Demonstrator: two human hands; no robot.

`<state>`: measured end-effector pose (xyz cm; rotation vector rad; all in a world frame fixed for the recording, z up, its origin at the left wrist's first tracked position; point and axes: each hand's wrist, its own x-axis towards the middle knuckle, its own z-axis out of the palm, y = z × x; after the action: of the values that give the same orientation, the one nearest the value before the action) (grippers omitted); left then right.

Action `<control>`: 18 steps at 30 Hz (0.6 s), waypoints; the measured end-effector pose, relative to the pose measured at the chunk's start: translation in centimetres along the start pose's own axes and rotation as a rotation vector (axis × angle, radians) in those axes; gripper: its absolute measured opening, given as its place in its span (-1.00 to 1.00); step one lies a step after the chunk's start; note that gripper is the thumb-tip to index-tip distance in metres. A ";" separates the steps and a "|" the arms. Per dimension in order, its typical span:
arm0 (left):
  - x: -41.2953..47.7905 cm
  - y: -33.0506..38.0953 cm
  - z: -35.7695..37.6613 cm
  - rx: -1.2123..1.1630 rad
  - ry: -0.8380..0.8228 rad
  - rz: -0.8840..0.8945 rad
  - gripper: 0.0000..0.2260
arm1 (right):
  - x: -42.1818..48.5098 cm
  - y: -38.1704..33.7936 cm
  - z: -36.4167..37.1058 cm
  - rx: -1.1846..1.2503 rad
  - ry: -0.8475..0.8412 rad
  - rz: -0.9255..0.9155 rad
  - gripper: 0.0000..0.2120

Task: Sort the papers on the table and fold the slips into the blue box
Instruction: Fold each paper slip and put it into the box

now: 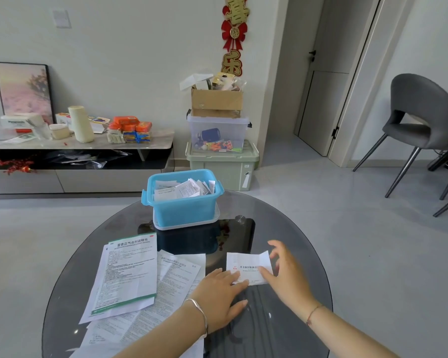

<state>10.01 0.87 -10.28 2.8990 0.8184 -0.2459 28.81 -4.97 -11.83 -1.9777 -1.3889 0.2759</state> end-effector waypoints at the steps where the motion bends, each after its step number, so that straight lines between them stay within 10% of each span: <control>1: 0.0 -0.1 -0.1 0.004 0.003 0.006 -0.53 | -0.3 0.1 0.0 -0.094 0.046 -0.134 -0.66; 5: -0.2 0.5 -0.1 0.026 0.007 -0.005 -0.51 | -2.1 0.8 0.1 -0.332 0.086 -0.566 -0.80; 18: 0.0 0.7 0.2 0.047 0.039 0.005 -0.54 | -3.3 1.8 -0.2 -0.510 0.056 -0.714 -0.67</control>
<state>10.35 0.21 -10.42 2.9581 0.8220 -0.2123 28.95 -8.36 -13.52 -1.6793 -2.1648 -0.4998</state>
